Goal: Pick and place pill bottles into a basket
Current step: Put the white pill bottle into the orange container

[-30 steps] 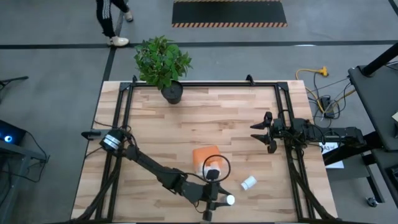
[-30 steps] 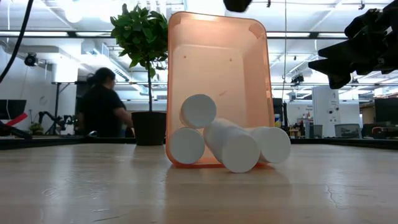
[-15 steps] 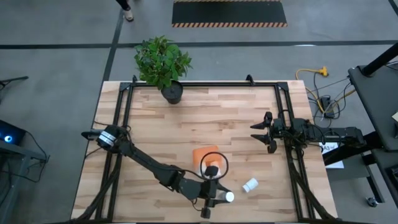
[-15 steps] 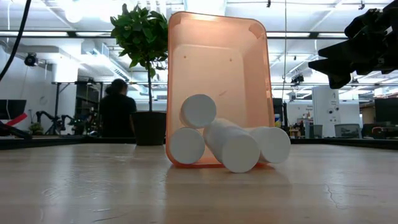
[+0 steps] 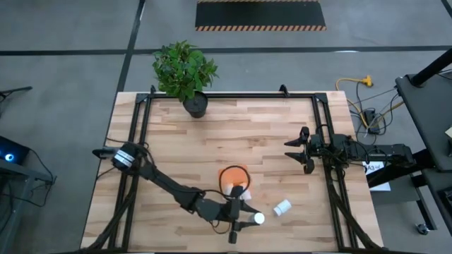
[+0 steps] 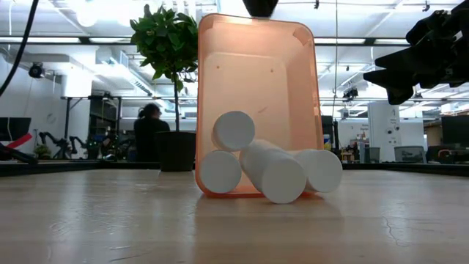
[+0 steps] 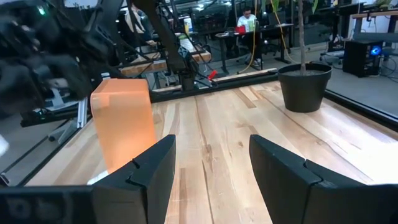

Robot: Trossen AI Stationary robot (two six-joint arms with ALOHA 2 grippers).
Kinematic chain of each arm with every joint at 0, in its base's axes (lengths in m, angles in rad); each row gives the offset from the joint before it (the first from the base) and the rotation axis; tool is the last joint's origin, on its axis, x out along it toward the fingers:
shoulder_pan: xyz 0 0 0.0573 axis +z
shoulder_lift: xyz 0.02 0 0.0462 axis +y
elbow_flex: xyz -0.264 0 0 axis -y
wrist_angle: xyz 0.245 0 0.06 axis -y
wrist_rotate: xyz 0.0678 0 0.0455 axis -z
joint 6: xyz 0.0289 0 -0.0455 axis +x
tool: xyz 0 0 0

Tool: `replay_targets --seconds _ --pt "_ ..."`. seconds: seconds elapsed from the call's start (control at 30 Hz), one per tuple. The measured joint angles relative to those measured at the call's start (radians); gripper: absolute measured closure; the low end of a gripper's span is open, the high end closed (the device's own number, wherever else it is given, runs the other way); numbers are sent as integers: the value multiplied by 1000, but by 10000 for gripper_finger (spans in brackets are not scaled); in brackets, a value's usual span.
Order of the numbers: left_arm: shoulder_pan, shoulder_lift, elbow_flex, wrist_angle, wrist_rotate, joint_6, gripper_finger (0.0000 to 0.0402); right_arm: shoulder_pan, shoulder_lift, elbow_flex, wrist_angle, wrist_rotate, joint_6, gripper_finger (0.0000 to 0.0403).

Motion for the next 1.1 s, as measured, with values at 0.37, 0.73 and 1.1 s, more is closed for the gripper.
replay_targets --seconds 0.37,0.73,1.1 --pt "-26 196 2 262 1 -78 264 0 0 0 -1 0 0 209" --pt "-30 348 71 258 0 -155 264 0 0 0 0 0 0 209" --pt "-30 375 101 253 0 -147 264 0 0 0 0 1 0 209"
